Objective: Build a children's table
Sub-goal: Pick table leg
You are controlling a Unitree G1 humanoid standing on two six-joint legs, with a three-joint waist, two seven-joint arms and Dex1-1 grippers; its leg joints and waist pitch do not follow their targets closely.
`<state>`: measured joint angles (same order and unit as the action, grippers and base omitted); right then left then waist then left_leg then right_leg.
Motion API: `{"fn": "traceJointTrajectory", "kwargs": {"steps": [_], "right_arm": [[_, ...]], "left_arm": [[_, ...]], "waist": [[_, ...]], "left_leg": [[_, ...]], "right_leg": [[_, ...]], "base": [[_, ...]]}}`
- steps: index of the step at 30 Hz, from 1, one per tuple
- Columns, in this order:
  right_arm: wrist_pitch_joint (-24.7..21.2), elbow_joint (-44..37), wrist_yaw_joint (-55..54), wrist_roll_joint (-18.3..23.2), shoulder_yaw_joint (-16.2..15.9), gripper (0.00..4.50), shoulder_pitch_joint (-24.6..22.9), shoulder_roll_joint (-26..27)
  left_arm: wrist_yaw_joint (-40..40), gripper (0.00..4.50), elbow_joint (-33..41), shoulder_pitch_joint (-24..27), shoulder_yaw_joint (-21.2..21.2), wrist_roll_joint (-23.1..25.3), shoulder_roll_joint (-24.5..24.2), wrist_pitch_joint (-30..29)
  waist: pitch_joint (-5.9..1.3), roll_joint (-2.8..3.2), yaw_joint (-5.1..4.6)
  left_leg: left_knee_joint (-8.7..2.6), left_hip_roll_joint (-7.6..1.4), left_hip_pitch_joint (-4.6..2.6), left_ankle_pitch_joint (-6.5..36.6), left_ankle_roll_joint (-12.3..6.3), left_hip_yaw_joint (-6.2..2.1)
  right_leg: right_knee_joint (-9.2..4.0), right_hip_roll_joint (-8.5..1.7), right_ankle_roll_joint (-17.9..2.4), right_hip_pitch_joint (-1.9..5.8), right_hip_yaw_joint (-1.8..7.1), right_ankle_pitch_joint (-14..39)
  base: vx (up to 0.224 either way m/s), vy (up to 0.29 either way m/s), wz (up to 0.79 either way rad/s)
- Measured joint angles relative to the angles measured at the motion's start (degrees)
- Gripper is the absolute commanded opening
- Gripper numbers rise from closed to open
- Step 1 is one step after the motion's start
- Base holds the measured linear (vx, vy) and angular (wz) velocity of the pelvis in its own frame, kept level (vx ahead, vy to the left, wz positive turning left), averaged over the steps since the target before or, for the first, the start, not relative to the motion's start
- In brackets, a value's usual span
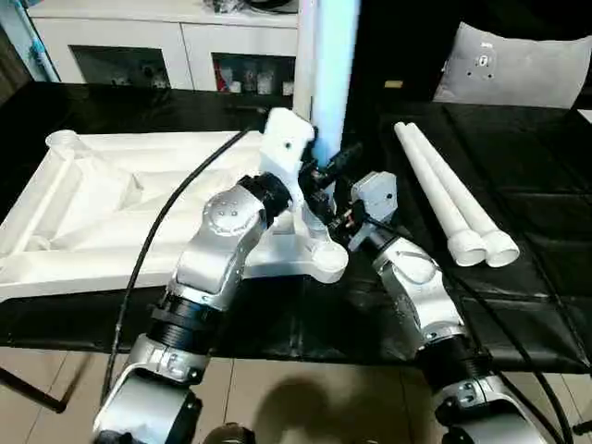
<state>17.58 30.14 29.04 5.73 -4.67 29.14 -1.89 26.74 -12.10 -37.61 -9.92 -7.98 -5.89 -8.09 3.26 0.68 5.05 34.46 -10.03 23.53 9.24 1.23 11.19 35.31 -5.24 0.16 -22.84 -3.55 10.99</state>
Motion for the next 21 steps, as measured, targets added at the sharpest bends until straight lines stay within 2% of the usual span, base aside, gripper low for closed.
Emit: {"fn": "traceJointTrajectory", "kwargs": {"steps": [4,8,10,16,18,21], "right_arm": [[0.0,0.1,0.2,0.2,0.0,1.86,0.1,-0.1],[0.1,0.1,0.5,0.1,-0.2,1.86,0.1,-0.5],[0.1,0.1,0.5,0.1,-0.2,1.86,0.1,-0.5],[-0.5,0.3,0.2,-0.1,-0.2,1.86,0.2,-0.4],[-1.2,0.3,0.2,0.2,-0.2,2.42,0.3,-0.3],[-2.2,0.3,0.3,1.3,-0.2,2.64,0.7,0.0]], "left_arm": [[-0.1,1.90,0.0,0.1,2.8,-3.3,1.7,-2.4],[-3.0,1.89,0.0,0.1,8.5,-10.4,6.0,-8.9],[-4.1,1.89,0.0,0.1,9.6,-12.1,6.6,-10.0],[-4.5,1.89,-0.3,-0.2,8.9,-10.1,5.7,-10.2],[-4.6,1.89,-0.4,-0.4,8.9,-9.8,5.5,-10.5],[-6.0,1.89,-0.7,-1.4,9.0,-9.5,4.1,-11.0]], "waist": [[-0.01,-0.01,0.04],[-0.01,-0.01,0.03],[-0.01,-0.01,0.02],[-0.01,-0.01,0.03],[0.00,-0.01,0.02],[0.00,-0.01,0.00]], "left_leg": [[0.01,0.00,0.00,0.0,0.00,0.02],[0.02,0.01,0.00,0.0,0.00,0.04],[0.01,0.00,0.00,0.0,0.00,0.03],[0.01,0.00,0.01,0.0,-0.02,0.04],[0.01,0.00,0.00,0.0,-0.02,0.04],[0.01,0.00,0.00,0.0,-0.02,0.03]], "right_leg": [[0.01,0.00,0.0,0.00,0.02,0.0],[0.02,0.00,0.0,0.00,0.02,0.0],[0.02,0.00,0.0,-0.01,0.02,0.0],[-0.01,0.00,0.0,0.01,0.02,0.0],[0.00,0.00,0.0,0.00,0.02,0.0],[0.02,0.00,0.0,-0.01,0.01,0.0]], "base": [[0.000,0.000,0.00],[0.000,0.000,0.00],[0.000,0.000,0.00],[0.000,0.000,0.00],[0.000,0.000,0.00],[0.000,0.000,0.00]]}}
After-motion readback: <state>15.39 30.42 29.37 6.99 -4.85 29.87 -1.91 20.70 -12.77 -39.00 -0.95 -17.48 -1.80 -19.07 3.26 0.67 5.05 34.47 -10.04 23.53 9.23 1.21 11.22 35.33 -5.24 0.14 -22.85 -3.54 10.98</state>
